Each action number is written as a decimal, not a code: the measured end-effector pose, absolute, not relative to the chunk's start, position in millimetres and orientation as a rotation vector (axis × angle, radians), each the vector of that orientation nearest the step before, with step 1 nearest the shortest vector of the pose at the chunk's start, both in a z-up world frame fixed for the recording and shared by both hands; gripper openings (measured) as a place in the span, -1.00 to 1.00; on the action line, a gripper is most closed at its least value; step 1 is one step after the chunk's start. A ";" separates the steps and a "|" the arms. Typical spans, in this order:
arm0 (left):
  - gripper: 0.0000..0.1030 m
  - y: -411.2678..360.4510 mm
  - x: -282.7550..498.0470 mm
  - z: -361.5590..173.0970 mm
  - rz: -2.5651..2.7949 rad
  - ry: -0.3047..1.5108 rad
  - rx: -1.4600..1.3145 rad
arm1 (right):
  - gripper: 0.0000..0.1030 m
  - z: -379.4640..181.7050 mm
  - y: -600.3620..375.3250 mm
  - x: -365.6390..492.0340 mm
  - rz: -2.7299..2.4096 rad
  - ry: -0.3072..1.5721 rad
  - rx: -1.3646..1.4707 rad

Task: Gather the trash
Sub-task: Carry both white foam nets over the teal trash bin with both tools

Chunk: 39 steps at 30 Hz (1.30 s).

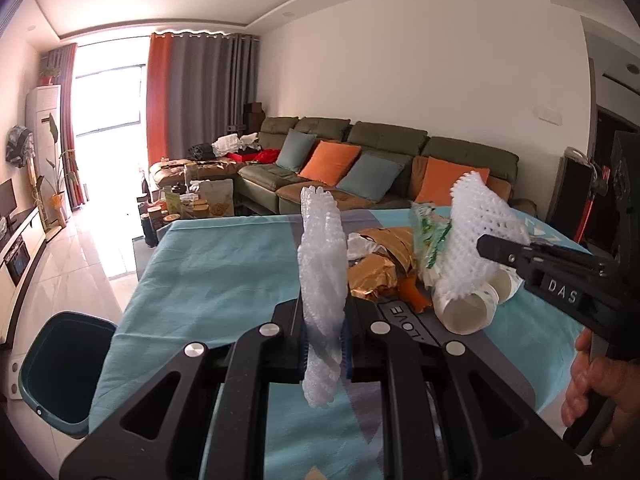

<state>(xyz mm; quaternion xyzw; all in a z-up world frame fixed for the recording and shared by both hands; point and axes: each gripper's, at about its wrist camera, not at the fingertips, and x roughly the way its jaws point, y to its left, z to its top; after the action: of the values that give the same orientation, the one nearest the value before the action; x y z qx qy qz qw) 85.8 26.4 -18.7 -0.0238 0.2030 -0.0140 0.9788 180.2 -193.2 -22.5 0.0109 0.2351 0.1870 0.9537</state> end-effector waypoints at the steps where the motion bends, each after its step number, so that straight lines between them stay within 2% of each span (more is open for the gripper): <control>1: -0.76 29.1 83.3 -18.3 -0.024 0.406 -0.054 | -0.85 -21.0 -192.4 179.3 0.379 0.479 0.018; 11: -0.75 41.7 65.1 -17.9 -0.001 0.399 -0.082 | -0.85 -37.7 -175.3 183.4 0.396 0.604 -0.069; 19: -0.75 54.5 53.5 -15.7 0.027 0.393 -0.108 | -0.85 -64.3 -175.9 190.6 0.449 0.794 0.048; 26: -0.75 62.4 50.9 -17.6 0.029 0.391 -0.126 | -0.85 -20.5 -170.7 154.9 0.392 0.511 -0.098; 29: -0.74 62.3 46.8 -15.7 0.026 0.382 -0.127 | -0.85 -31.5 -152.1 166.6 0.344 0.554 -0.258; 39: -0.74 68.7 40.1 -11.7 0.052 0.357 -0.124 | -0.85 -12.3 -160.9 165.8 0.331 0.497 -0.244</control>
<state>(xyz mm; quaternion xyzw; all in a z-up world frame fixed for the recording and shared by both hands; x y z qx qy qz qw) 40.1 68.7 -11.7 -0.0618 0.1774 0.0260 0.9819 165.8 -160.9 -12.3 -0.1201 0.2442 0.1624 0.9485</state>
